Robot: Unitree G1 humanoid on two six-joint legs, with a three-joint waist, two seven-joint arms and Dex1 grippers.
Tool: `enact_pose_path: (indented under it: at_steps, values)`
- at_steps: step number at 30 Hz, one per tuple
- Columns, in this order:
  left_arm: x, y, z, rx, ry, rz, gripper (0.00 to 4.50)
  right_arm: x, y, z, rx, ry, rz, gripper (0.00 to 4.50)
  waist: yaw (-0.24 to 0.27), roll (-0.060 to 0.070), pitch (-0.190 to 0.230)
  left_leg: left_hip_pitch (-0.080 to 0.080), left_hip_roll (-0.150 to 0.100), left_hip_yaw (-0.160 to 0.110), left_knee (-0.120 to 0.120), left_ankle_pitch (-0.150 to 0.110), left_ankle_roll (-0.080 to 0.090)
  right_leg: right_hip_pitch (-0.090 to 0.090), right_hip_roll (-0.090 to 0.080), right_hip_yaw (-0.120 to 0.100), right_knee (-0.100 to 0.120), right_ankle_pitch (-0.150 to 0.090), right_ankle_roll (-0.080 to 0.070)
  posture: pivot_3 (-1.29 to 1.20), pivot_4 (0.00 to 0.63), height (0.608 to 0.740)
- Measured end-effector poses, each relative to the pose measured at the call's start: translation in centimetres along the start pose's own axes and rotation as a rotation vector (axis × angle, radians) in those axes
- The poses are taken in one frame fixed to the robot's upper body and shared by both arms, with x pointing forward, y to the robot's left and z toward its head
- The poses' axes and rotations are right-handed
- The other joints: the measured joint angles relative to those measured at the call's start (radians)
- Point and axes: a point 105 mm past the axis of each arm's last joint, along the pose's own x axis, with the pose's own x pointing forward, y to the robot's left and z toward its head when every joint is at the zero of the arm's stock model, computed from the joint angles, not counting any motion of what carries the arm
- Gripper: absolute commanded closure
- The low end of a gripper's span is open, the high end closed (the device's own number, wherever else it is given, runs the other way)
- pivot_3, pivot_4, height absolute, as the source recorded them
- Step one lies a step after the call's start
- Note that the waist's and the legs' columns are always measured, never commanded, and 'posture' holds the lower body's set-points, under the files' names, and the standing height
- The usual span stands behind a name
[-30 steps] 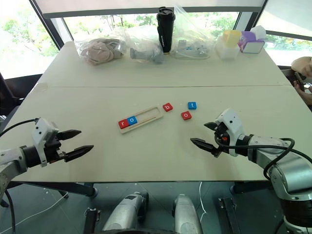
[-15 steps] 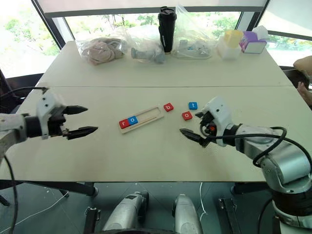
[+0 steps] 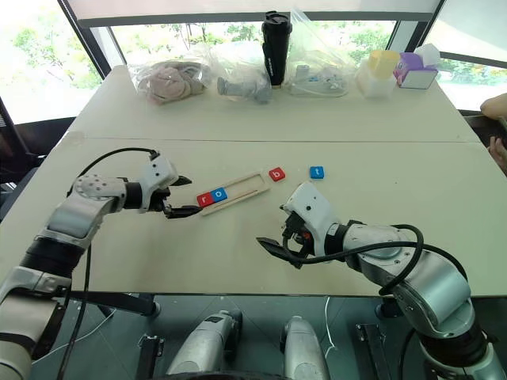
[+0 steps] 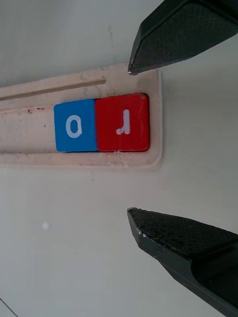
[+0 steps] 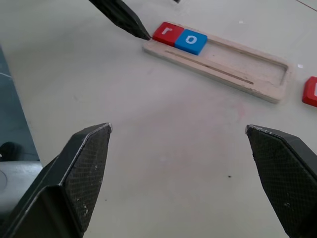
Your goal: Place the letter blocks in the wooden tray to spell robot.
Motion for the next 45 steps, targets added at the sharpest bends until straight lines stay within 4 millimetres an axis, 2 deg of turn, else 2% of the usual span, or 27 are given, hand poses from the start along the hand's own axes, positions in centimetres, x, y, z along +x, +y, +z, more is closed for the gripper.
enact_pose_path:
  at_steps: [4,7,14,18,19,24,29,36,40,45]
  values:
    - [0.9,-0.5,0.5,0.008,-0.023,-0.031,0.0,0.1,-0.1,-0.3,-0.005,0.015,-0.015,0.04,-0.001,0.0,0.0,0.001,0.0,0.0,0.001,0.0,0.0,0.001,0.0,0.0,0.0,0.0,0.0,0.0,0.15,0.74]
    - [1.6,-1.2,0.2,0.017,-0.004,-0.055,0.0,0.1,-0.2,-0.3,-0.007,0.013,-0.026,0.04,-0.001,0.0,0.0,0.001,0.0,0.0,0.002,0.0,0.0,0.001,0.0,0.0,0.0,0.0,0.0,0.0,0.15,0.74]
    - [1.6,-1.3,0.3,0.037,0.003,-0.058,0.0,0.2,-0.3,-0.2,-0.009,0.007,-0.035,0.04,-0.001,0.0,0.0,0.001,0.0,0.0,0.002,0.0,0.0,0.002,0.0,0.0,0.0,0.002,0.002,0.0,0.15,0.74]
    - [1.8,-1.5,0.3,0.025,0.004,-0.071,1.2,0.3,-0.4,0.1,-0.015,-0.002,-0.039,0.0,0.0,0.0,0.0,0.001,0.0,0.0,0.003,0.0,0.0,0.002,0.001,0.0,0.0,0.002,0.002,0.0,0.15,0.74]
    - [1.8,-1.5,0.3,0.024,0.004,-0.073,1.34,0.3,-0.4,0.2,-0.017,-0.003,-0.041,0.0,0.0,0.0,0.0,0.001,0.0,0.0,0.003,0.0,0.0,0.002,0.001,0.0,0.0,0.002,0.002,0.0,0.15,0.74]
    - [1.8,-1.5,0.4,0.006,0.001,-0.07,1.34,0.2,-0.6,0.2,-0.018,0.001,-0.043,0.0,0.0,0.0,0.0,0.002,0.0,0.0,0.003,0.0,0.0,0.003,0.001,0.0,0.0,0.002,0.002,0.0,0.15,0.74]
    - [1.4,-1.3,0.3,0.042,0.004,-0.108,1.34,-1.3,-2.3,-1.0,0.013,0.042,-0.083,0.0,0.0,0.0,0.0,0.001,0.0,0.0,0.004,0.0,0.0,0.003,0.001,0.0,0.0,0.002,0.003,0.0,0.15,0.74]
    - [-1.1,-4.2,0.8,0.255,-0.014,-0.37,1.34,-3.4,-5.1,-3.8,0.102,0.105,-0.174,0.0,-0.002,0.0,0.0,0.001,0.001,0.0,0.002,0.0,0.0,0.002,0.001,0.0,0.0,0.001,0.0,0.0,0.15,0.74]
    - [-1.4,-5.0,0.8,0.295,-0.015,-0.434,1.34,-3.5,-5.9,-3.6,0.128,0.07,-0.215,0.0,-0.002,0.0,0.0,0.001,0.001,0.0,0.003,0.0,0.0,0.002,0.001,0.0,0.0,0.001,-0.001,0.0,0.15,0.74]
    - [-1.2,-4.6,0.3,0.292,0.011,-0.409,1.34,-3.0,-6.8,-2.9,0.149,0.027,-0.261,0.0,-0.002,0.0,0.0,0.001,0.001,0.0,0.003,0.0,0.001,0.002,0.001,0.0,0.0,0.002,0.0,0.0,0.15,0.74]
